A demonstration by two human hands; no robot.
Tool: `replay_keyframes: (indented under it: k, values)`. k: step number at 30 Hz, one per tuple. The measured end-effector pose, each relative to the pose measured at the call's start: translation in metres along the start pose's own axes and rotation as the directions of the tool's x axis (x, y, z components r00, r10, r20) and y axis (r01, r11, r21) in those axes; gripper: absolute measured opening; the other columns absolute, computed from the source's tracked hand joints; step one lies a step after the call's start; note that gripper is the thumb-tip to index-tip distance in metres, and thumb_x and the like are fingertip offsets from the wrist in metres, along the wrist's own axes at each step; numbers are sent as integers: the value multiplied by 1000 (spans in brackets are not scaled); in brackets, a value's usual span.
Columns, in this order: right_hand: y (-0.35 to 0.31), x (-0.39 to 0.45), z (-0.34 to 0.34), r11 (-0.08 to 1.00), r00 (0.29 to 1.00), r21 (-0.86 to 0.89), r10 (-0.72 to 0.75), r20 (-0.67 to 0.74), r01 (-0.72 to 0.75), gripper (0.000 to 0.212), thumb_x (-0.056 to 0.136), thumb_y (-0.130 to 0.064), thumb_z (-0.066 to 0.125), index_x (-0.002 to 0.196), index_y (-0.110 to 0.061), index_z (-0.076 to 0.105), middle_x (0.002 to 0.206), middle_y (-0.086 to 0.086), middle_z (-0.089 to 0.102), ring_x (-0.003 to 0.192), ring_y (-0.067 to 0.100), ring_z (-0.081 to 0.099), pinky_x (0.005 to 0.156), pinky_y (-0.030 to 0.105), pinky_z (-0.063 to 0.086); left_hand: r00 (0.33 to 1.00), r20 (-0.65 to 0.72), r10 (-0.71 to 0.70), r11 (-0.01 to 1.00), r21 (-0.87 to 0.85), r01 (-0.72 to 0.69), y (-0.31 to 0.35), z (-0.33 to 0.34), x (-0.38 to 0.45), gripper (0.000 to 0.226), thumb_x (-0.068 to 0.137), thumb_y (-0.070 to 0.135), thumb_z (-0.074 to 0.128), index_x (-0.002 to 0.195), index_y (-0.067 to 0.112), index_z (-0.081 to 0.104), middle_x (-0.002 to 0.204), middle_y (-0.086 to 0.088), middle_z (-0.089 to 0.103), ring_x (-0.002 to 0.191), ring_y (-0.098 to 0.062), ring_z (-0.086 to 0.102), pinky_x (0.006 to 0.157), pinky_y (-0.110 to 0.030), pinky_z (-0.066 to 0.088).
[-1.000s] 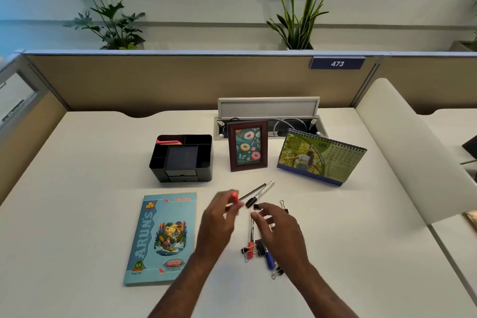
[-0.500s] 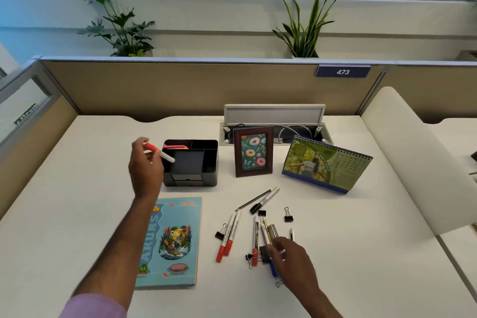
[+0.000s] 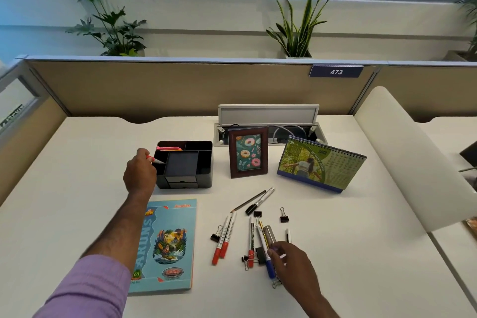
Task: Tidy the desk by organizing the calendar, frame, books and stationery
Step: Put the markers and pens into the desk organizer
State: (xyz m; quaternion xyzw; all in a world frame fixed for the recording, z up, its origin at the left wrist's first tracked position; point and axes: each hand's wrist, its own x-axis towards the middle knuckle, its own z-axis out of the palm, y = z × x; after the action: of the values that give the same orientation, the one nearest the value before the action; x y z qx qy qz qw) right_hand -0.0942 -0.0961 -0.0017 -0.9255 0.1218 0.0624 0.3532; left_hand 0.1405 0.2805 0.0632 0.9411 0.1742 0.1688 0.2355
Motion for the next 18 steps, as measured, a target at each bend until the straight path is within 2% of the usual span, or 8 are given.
replay_keyframes:
  k: [5,11,16,18]
  values:
    - [-3,2,-2,1000,1000,-25,-4,18,5,12,90,-50,57,94,-39,61,85,-20,64,77,1,62,68,21,52,999,24,-21,1000,17,20,-3,5,8,18,91,2,63,108,4,68,100,-21,67,93,-40,61,64,-44,50]
    - [-5,11,1,994,998,-108,-22,51,27,11,91,-40,58,95,-31,61,88,-12,60,78,7,58,71,26,49,995,89,-33,999,34,30,-2,7,8,31,89,3,65,120,4,66,106,-23,67,98,-41,61,69,-47,53]
    - [-13,17,7,969,997,-243,50,54,-35,20,91,-38,56,78,-23,55,82,-6,60,75,15,59,68,32,50,999,-8,-43,999,11,43,5,2,-13,46,87,10,71,130,5,56,119,-26,57,109,-43,52,78,-52,50]
    - [-17,18,8,950,996,-307,74,55,-54,20,91,-38,55,81,-22,59,86,-3,63,80,19,63,67,32,48,998,-55,-19,1000,5,19,13,0,-31,47,87,14,72,130,7,54,122,-25,55,110,-42,51,82,-53,49]
